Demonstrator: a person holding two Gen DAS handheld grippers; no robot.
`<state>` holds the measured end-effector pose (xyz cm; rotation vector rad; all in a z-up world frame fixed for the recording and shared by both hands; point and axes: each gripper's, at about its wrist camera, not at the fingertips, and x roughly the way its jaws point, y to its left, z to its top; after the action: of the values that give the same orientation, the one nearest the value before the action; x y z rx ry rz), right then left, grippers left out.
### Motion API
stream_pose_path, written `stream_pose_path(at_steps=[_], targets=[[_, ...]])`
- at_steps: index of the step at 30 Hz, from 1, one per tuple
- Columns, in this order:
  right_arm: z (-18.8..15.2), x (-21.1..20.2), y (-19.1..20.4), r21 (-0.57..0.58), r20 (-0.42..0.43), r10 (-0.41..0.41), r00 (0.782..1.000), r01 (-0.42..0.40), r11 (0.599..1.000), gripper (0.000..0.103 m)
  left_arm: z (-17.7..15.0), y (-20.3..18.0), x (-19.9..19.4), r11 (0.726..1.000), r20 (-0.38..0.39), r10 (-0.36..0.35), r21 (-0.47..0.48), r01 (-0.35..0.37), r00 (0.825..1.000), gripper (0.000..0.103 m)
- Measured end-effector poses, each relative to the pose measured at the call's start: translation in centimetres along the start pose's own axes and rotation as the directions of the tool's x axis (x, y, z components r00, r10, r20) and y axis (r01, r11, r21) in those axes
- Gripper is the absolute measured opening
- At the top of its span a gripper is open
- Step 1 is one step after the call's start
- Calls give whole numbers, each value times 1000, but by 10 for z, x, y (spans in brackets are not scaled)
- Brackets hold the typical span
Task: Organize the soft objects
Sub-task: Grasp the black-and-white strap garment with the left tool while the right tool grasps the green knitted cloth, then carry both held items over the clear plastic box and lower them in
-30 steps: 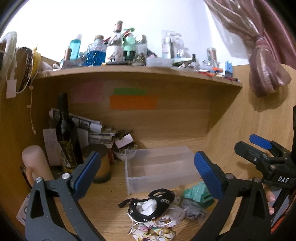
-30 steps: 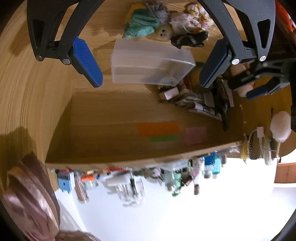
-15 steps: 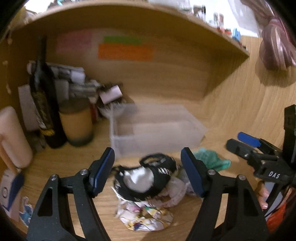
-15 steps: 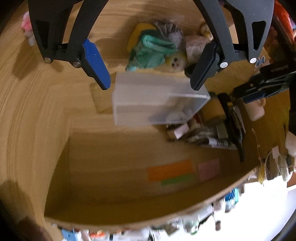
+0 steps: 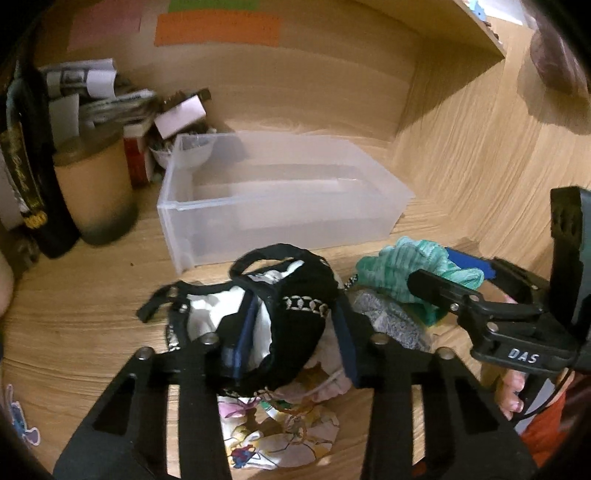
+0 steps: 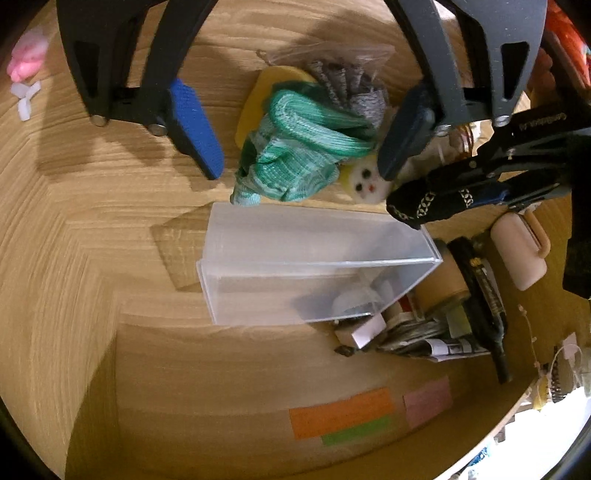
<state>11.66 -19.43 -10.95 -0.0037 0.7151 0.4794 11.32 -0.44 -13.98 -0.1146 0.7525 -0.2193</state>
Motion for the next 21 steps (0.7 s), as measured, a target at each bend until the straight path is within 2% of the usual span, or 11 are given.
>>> stream_pose_path(at_steps=[3, 4, 9, 12, 21], targets=[[-1, 6, -1, 4, -20, 21, 1000, -21, 1000, 57, 0, 1, 0, 1000, 6, -9, -9, 9, 1000, 31], [-1, 7, -1, 2, -25, 25, 999, -25, 1000, 54, 0, 1, -1, 1000, 9, -11, -10, 11, 1000, 29], [0, 8, 0, -4, -16, 21, 1000, -21, 1000, 30, 1, 2, -7, 1000, 32, -7, -12, 8, 999, 23], [4, 2, -2, 1, 16, 20, 1000, -20, 1000, 24, 5, 4, -15, 1000, 61, -5, -14, 6, 998, 20], [27, -25, 2, -38, 137, 7, 991, -2, 999, 21, 26, 16, -45, 1000, 166, 13, -30, -8, 986, 17]])
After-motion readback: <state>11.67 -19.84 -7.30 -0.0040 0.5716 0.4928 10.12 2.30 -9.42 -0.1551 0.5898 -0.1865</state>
